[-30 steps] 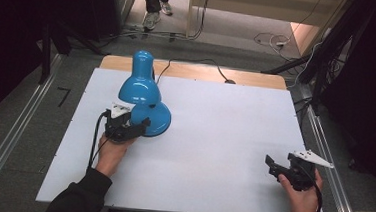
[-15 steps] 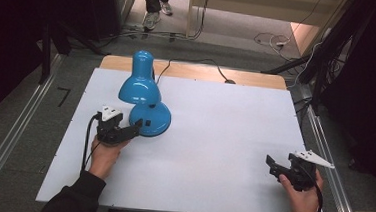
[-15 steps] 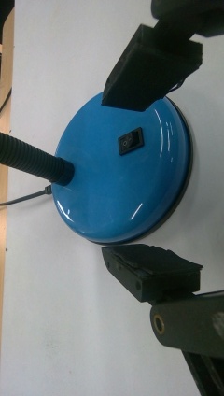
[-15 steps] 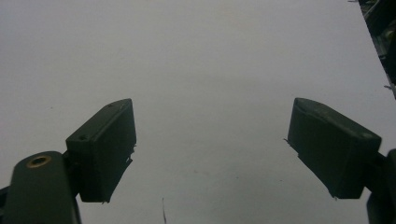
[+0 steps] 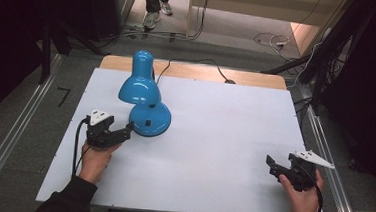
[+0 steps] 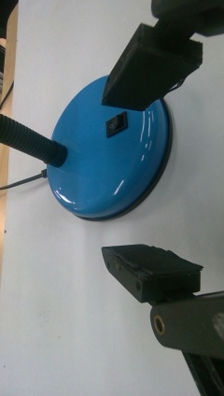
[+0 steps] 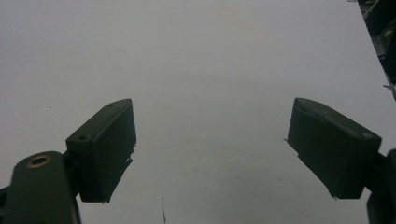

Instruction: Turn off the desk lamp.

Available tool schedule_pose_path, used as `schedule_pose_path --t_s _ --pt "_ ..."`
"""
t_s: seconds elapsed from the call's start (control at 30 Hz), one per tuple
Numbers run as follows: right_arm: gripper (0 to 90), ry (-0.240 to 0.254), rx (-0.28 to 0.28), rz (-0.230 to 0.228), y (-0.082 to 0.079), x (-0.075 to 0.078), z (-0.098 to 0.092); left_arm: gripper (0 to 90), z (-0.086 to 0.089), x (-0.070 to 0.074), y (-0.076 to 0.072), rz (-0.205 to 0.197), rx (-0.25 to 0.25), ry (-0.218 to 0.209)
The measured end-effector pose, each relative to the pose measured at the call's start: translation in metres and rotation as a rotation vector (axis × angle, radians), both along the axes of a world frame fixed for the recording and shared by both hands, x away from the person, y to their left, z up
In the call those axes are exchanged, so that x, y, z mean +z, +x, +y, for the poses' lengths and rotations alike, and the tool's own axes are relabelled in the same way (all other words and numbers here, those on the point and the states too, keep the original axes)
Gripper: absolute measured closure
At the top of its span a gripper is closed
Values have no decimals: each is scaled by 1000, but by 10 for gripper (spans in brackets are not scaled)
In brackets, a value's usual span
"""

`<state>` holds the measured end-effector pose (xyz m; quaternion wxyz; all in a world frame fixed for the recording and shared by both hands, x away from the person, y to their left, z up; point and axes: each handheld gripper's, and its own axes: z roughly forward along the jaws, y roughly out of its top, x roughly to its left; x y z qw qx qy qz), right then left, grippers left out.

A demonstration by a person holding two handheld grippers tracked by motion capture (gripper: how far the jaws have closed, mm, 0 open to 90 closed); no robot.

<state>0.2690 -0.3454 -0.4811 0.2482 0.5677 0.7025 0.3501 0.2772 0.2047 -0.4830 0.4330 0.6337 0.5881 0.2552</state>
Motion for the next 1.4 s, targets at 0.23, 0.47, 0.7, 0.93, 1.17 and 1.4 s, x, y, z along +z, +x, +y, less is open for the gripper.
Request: schedule_pose_path --t_s 0.23,0.47,0.7,0.93,1.17,1.4 --pt "140 0 0 0 0 0 0 227 5 -2 -9 2 2 2" --pt "140 -1 -1 0 0 0 0 227 9 -3 -14 4 5 9" --pt "140 0 0 1 0 0 1 227 11 -5 -18 10 10 13" --pt "140 -2 -1 0 0 0 0 228 12 -5 -23 8 10 11" --pt "140 0 1 1 0 0 1 228 15 -5 -27 5 15 7" --pt "140 0 0 1 0 0 1 227 18 -4 -32 4 12 8"
